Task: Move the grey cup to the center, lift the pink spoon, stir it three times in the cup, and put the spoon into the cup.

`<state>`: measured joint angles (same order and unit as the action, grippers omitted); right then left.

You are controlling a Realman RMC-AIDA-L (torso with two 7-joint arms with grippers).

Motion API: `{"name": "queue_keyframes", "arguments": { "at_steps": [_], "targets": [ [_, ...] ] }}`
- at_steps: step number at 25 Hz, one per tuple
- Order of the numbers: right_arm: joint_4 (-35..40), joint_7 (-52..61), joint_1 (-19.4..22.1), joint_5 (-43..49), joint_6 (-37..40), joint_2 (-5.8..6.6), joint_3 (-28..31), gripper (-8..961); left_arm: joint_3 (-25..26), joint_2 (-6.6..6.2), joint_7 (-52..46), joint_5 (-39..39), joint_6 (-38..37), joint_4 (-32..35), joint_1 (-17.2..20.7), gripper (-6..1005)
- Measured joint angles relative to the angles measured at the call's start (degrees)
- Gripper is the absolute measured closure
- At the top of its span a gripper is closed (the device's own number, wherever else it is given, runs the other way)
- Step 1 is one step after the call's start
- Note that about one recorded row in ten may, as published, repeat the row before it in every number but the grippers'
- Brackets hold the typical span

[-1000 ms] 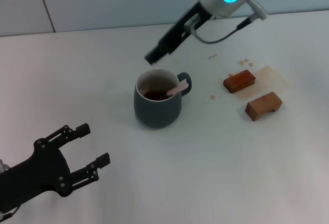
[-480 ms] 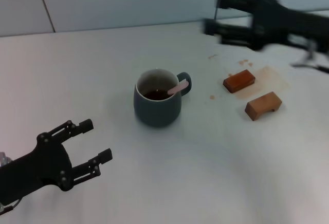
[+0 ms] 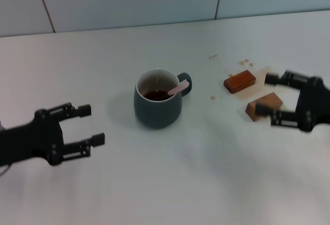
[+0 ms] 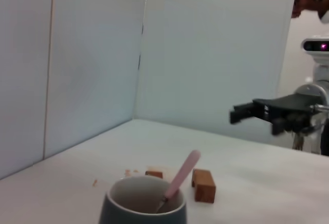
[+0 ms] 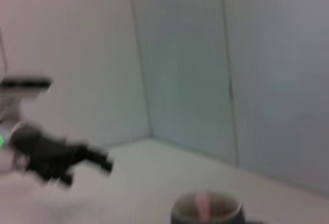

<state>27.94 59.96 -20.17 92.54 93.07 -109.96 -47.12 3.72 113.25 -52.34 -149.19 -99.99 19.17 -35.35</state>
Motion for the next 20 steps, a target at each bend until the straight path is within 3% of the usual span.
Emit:
{"name": "queue_keyframes", "arguments": {
  "at_steps": [7, 12, 20],
  "targets": [
    [-0.39, 0.37, -1.67, 5.36, -0.82, 1.32, 0.12, 149, -4.01, -0.72, -5.6, 0.15, 0.39, 4.86, -4.37, 211],
    [-1.61, 0.71, -2.82, 7.03, -1.44, 2.17, 0.06, 149, -4.1, -0.98, -5.6, 0.32, 0.39, 5.16, -4.85, 211],
    [-2.19, 0.96, -3.75, 7.74, -1.5, 2.3, 0.33, 149, -4.16, -1.11, -5.67, 0.39, 0.07, 5.18, -5.08, 211]
  ]
}}
